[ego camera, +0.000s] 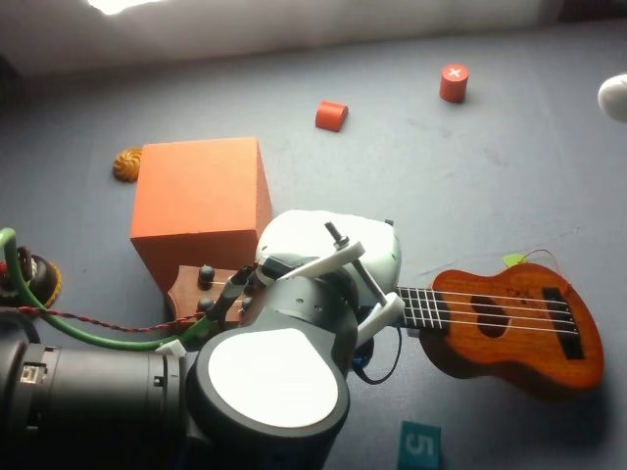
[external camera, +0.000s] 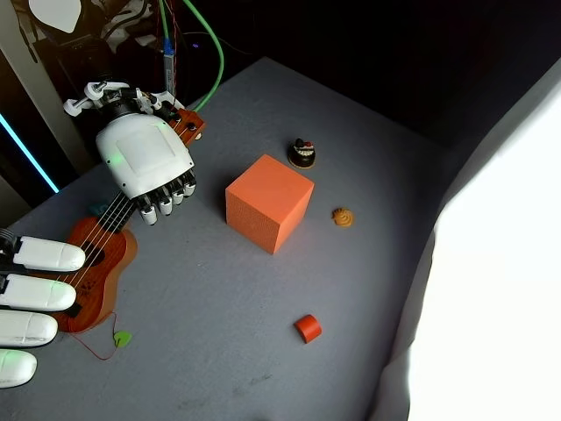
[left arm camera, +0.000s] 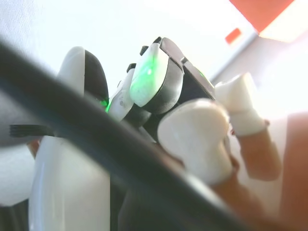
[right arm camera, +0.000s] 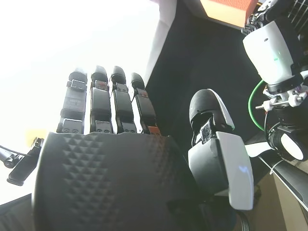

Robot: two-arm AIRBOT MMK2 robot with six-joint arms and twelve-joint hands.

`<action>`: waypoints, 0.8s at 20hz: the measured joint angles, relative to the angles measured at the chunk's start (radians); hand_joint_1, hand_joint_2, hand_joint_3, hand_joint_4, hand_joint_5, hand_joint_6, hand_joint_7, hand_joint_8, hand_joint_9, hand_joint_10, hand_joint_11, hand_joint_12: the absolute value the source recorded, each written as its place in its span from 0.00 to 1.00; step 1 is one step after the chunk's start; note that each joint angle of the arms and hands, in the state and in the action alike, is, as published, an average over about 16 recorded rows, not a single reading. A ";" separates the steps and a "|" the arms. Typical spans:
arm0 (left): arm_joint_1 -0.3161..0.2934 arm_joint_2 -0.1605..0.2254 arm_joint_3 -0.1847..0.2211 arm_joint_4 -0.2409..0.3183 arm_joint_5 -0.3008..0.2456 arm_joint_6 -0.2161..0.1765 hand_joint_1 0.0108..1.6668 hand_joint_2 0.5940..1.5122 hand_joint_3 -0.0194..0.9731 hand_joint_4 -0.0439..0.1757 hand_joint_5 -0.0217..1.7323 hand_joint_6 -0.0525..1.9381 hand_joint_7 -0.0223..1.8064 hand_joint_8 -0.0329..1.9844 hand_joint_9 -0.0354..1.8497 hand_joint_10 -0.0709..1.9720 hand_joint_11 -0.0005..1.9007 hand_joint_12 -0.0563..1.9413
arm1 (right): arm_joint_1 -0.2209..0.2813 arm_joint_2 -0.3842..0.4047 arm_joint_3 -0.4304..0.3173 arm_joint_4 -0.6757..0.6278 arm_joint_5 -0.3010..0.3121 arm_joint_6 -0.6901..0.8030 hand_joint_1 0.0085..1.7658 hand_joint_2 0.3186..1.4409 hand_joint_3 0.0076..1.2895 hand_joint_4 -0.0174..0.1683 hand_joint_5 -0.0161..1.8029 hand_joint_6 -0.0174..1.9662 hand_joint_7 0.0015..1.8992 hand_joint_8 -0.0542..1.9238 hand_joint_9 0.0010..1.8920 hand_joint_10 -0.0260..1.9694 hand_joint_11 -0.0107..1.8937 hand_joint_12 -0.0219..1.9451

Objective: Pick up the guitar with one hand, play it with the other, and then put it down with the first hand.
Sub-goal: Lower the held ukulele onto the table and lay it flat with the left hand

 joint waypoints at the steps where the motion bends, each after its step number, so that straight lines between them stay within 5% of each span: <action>1: 0.006 -0.004 0.006 0.005 -0.003 -0.005 0.87 0.54 0.01 0.50 0.74 0.98 0.74 0.99 0.77 0.97 0.76 0.98 | 0.000 0.000 0.000 0.000 0.000 0.000 0.05 0.90 0.01 0.11 0.07 0.03 0.06 0.03 0.04 0.01 0.02 0.01; 9: 0.044 -0.028 0.053 0.028 -0.039 -0.034 0.87 0.54 0.01 0.55 0.72 0.98 0.73 0.99 0.76 0.97 0.75 0.98 | 0.000 0.000 -0.002 0.000 0.000 0.000 0.06 0.90 0.01 0.11 0.07 0.03 0.07 0.03 0.04 0.02 0.02 0.01; 16: 0.067 -0.039 0.080 0.037 -0.083 -0.044 0.80 0.56 0.11 0.41 0.56 0.93 0.62 0.95 0.66 0.97 0.65 0.98 | 0.000 0.000 -0.005 0.000 0.000 0.000 0.06 0.90 0.01 0.11 0.07 0.03 0.07 0.03 0.04 0.02 0.02 0.01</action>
